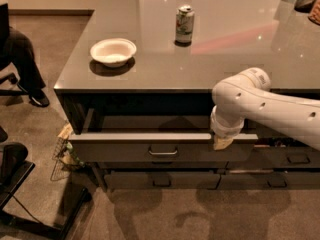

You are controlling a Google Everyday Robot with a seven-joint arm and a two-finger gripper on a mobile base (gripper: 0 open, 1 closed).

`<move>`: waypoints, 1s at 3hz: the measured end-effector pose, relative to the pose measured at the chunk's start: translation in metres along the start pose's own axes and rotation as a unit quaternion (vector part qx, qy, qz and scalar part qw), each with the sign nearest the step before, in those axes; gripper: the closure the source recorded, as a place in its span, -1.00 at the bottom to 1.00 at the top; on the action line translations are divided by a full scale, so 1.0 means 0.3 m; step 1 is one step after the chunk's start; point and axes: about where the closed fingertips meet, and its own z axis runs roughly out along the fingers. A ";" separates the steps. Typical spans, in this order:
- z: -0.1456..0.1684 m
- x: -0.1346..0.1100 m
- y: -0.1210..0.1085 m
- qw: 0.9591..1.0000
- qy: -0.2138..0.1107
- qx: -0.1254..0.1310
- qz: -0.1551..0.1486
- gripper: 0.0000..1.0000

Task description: Open top drawer

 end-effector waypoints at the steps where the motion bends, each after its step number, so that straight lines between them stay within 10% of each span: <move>1: 0.003 0.000 0.001 1.000 0.000 0.000 0.000 1.00; 3: -0.040 0.018 0.078 1.000 -0.002 -0.013 0.012 1.00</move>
Offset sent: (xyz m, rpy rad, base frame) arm -0.4141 -0.0955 0.1661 0.1351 0.4147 -0.3929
